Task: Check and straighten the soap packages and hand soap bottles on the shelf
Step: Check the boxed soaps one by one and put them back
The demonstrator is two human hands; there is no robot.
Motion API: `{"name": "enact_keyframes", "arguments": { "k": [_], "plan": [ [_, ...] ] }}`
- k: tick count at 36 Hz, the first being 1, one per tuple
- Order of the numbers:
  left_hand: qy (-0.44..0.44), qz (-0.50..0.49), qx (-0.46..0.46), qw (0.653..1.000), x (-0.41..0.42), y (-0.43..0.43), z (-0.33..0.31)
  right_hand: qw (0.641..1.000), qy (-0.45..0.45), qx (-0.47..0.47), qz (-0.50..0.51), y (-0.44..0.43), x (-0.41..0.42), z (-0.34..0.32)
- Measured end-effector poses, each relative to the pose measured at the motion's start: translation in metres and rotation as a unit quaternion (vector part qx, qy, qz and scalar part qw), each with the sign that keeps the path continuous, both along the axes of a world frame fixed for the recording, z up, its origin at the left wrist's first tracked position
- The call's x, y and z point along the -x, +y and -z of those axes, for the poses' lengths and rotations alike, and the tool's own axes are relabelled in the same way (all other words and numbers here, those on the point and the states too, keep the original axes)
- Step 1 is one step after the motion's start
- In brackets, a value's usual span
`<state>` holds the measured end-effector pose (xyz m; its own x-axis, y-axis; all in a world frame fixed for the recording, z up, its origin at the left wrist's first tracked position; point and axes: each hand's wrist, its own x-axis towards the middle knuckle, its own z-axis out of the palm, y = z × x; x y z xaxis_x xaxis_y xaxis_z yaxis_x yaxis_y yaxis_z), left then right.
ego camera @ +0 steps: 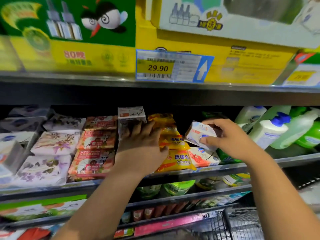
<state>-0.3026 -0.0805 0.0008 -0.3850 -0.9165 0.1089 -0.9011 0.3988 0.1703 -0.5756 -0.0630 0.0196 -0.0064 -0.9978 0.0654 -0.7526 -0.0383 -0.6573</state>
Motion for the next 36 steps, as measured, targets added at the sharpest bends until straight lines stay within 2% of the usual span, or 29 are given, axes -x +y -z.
{"name": "enact_keyframes", "arguments": {
  "k": [3,6,9,14,16,20,23,27,31,36],
  "plan": [
    [0.007,-0.005,-0.032,0.999,0.001,-0.001,-0.001,0.994,-0.103,-0.016,0.035,0.019,-0.010,-0.005],
    [0.014,0.007,-0.031,0.999,0.000,0.000,-0.004,0.963,-0.260,-0.042,0.051,0.035,-0.030,-0.005],
    [0.094,0.064,-0.004,0.994,-0.010,0.000,-0.008,0.927,-0.363,-0.046,0.079,0.048,-0.053,-0.001],
    [0.228,0.226,-0.070,0.945,-0.037,0.005,-0.018,0.873,-0.473,-0.072,0.092,0.068,-0.079,0.001],
    [0.257,0.264,-0.104,0.924,-0.044,0.013,-0.021,0.853,-0.503,-0.088,0.108,0.073,-0.088,-0.001],
    [0.375,0.295,-0.101,0.873,-0.054,0.026,-0.014,0.799,-0.577,-0.127,0.110,0.084,-0.116,-0.010],
    [0.407,0.298,-0.071,0.861,-0.069,0.032,-0.015,0.798,-0.571,-0.150,0.117,0.090,-0.136,-0.012],
    [0.439,0.220,-0.127,0.862,-0.096,0.041,-0.017,0.816,-0.555,-0.138,0.091,0.100,-0.154,-0.009],
    [0.490,0.156,-0.188,0.837,-0.115,0.048,-0.013,0.816,-0.565,-0.119,0.005,0.108,-0.170,-0.008],
    [0.561,0.100,-0.217,0.793,-0.123,0.056,-0.021,0.871,-0.480,-0.099,0.042,0.110,-0.197,-0.010]
  ]
}}
